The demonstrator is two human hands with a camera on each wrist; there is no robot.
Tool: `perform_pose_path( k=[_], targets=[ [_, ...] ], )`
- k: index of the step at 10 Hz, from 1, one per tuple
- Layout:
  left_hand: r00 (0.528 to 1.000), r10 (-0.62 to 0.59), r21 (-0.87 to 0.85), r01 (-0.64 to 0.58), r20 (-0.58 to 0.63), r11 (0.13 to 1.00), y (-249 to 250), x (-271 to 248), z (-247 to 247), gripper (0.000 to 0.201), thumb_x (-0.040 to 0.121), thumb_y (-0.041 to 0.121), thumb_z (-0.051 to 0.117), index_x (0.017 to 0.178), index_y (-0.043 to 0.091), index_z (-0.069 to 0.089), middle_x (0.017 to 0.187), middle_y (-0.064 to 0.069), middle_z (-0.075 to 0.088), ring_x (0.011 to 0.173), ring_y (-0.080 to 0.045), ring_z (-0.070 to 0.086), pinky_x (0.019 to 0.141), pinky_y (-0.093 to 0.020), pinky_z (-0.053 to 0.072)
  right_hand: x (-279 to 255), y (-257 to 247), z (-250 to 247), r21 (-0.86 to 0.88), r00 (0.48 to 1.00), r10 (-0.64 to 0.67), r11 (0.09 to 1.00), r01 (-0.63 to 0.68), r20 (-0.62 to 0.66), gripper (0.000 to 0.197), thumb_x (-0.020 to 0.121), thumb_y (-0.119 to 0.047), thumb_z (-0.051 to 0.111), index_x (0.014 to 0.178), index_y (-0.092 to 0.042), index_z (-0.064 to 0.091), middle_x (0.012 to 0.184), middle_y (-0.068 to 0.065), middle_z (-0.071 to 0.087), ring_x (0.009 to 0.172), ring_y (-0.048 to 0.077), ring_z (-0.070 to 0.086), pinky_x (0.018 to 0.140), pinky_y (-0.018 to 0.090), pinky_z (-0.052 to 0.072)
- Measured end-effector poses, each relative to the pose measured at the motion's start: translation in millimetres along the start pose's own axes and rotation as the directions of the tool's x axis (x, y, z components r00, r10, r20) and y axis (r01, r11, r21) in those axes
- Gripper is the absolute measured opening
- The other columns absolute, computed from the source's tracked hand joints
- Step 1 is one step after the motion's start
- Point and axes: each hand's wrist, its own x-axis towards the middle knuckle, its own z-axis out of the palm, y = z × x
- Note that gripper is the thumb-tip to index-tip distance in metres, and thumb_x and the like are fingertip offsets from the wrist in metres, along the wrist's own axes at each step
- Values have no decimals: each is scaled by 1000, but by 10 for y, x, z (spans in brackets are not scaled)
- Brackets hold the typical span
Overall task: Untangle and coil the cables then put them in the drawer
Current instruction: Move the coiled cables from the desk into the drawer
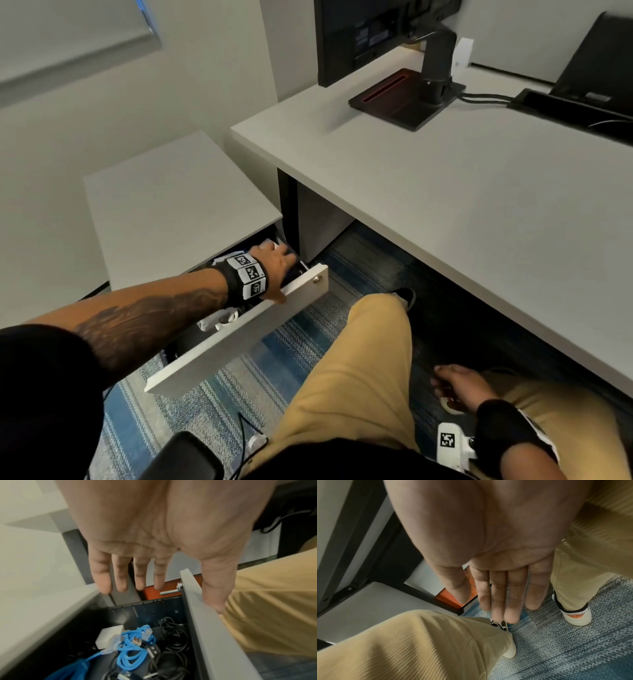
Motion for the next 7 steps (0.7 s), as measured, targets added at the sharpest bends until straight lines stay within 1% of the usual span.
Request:
perform_pose_path(
  k=[1, 2, 3, 4, 5, 6, 7],
  targets=[
    [992, -110, 24, 112, -65, 993, -258, 105, 19, 101, 61, 68, 77, 141, 22, 37, 142, -6, 38, 128, -31, 39, 95, -46, 47, -5, -1, 7, -9, 1000, 1, 1000, -1, 0, 13, 103, -15, 54, 95, -9, 63, 82, 11, 67, 63, 21, 57, 55, 28, 32],
    [957, -288, -104, 284, -23, 953, -636, 240, 57, 102, 58, 69, 78, 138, 19, 40, 137, -7, 42, 123, -33, 43, 93, -48, 48, -6, 0, 17, -18, 1000, 2, 1000, -2, -2, 14, 103, -15, 54, 94, -9, 63, 82, 12, 66, 63, 21, 56, 55, 26, 32],
    [926, -376, -186, 375, 29, 908, -879, 331, 86, 93, 64, 67, 76, 135, 17, 43, 132, -8, 45, 120, -34, 47, 92, -48, 48, -17, -1, 18, -43, 1000, 13, 999, -14, -5, 14, 103, -16, 54, 93, -9, 63, 81, 11, 66, 63, 21, 57, 55, 25, 32],
    [900, -431, -257, 432, 65, 864, -1107, 430, 176, 79, 75, 62, 71, 133, 13, 46, 131, -12, 49, 117, -38, 54, 94, -47, 47, -4, 1, 13, -47, 999, 33, 998, -33, -19, 14, 103, -16, 55, 95, -8, 64, 80, 11, 66, 63, 21, 56, 53, 25, 33],
    [895, -442, -282, 438, 52, 854, -1152, 474, 257, 62, 85, 51, 64, 130, 11, 50, 127, -13, 51, 112, -39, 59, 93, -44, 49, 4, 14, 27, -38, 999, 40, 998, -41, -26, 16, 103, -17, 56, 100, -5, 65, 80, 11, 66, 62, 20, 56, 50, 23, 33],
    [896, -444, -294, 417, -26, 860, -1081, 477, 183, 37, 85, 25, 53, 119, 10, 56, 116, -13, 52, 105, -39, 61, 89, -44, 53, -106, -83, 6, -24, 1000, 14, 1000, -14, -23, 15, 102, -15, 56, 101, -3, 66, 80, 12, 65, 63, 21, 56, 48, 21, 34],
    [904, -409, -295, 360, -122, 885, -909, 446, 268, 32, 84, 18, 50, 115, 13, 54, 116, -12, 50, 106, -36, 55, 86, -45, 53, -205, -143, 52, -28, 997, -71, 997, 71, -18, 13, 101, -13, 58, 96, -8, 68, 85, 15, 68, 68, 22, 60, 52, 22, 37]
  ],
)
